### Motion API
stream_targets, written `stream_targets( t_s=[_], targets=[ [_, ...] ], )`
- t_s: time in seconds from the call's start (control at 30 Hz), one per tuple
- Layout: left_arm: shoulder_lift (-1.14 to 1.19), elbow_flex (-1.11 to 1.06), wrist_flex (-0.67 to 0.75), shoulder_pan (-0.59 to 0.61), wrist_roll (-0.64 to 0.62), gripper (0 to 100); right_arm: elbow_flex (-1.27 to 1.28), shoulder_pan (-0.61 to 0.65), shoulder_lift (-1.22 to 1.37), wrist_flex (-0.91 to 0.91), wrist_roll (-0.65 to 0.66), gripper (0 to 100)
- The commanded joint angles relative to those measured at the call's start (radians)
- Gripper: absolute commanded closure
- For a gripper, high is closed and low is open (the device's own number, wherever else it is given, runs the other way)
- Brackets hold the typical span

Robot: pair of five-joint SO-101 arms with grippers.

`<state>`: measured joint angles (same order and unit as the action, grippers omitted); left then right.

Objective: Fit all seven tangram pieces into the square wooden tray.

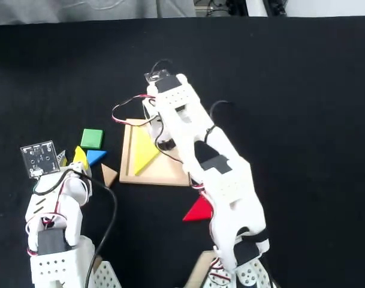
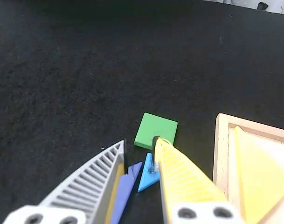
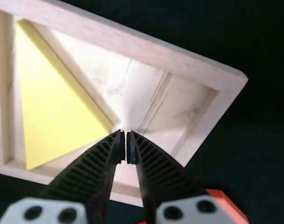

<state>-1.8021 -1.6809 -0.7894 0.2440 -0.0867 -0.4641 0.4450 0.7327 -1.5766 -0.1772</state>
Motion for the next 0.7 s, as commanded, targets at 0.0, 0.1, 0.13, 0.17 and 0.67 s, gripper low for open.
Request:
stream_targets(
  t_s=[0.0,0.1,0.13,0.17,0.67],
  targets=[
    [-0.006,-0.002,0.006,-0.013,0.005,88,-0.033,-0.003,0.005,0.011,0.012,98.7],
    [-0.006,-0.002,0.006,-0.015,0.005,88,-0.061,0.009,0.021,0.008,0.012,98.7],
    [-0.006,-0.002,0.006,-0.015,0.005,88,-0.07,0.018,0.025,0.006,0.012,98.7],
    [-0.006,-0.002,0.006,-0.015,0.005,88,-0.077,0.028,0.028,0.005,0.012,98.7],
    [-0.006,-0.002,0.006,-0.015,0.005,88,-0.091,0.103,0.025,0.012,0.012,98.8]
  ],
)
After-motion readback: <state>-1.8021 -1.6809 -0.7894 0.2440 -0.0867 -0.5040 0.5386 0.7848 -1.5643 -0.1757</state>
